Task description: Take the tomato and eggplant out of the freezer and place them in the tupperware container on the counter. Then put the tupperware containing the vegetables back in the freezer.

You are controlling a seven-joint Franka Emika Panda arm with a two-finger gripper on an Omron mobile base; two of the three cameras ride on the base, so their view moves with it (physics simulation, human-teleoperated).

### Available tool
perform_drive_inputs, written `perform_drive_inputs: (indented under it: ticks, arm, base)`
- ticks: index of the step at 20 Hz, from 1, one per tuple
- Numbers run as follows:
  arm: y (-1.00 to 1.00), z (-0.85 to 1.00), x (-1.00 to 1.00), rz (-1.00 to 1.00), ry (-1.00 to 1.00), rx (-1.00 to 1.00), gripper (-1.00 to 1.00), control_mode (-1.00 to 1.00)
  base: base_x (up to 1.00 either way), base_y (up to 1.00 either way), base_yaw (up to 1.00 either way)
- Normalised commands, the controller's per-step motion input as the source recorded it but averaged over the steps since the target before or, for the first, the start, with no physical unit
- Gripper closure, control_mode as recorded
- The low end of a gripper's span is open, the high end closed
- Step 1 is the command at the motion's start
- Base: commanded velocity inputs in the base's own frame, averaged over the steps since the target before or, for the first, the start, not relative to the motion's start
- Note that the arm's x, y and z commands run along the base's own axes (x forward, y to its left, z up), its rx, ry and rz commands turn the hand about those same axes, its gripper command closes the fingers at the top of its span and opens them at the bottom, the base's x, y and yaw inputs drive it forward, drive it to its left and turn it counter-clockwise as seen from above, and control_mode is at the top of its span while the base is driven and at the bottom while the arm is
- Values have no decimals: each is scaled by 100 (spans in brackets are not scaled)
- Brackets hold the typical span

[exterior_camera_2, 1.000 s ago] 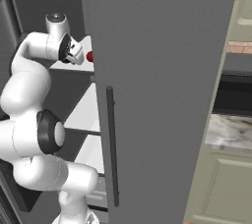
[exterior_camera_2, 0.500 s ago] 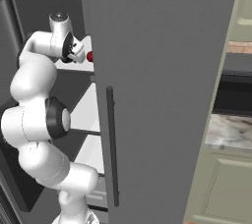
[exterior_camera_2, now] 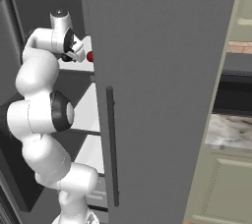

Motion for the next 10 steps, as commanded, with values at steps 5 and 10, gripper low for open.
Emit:
perform_drive_inputs:
  ticks: [5,10]
  arm:
    - [-37,-17,-21,0,0,0,100,-100]
    - [-42,-5,-62,0,-2,0,100,-100]
  base:
    - [0,0,0]
    - [0,0,0]
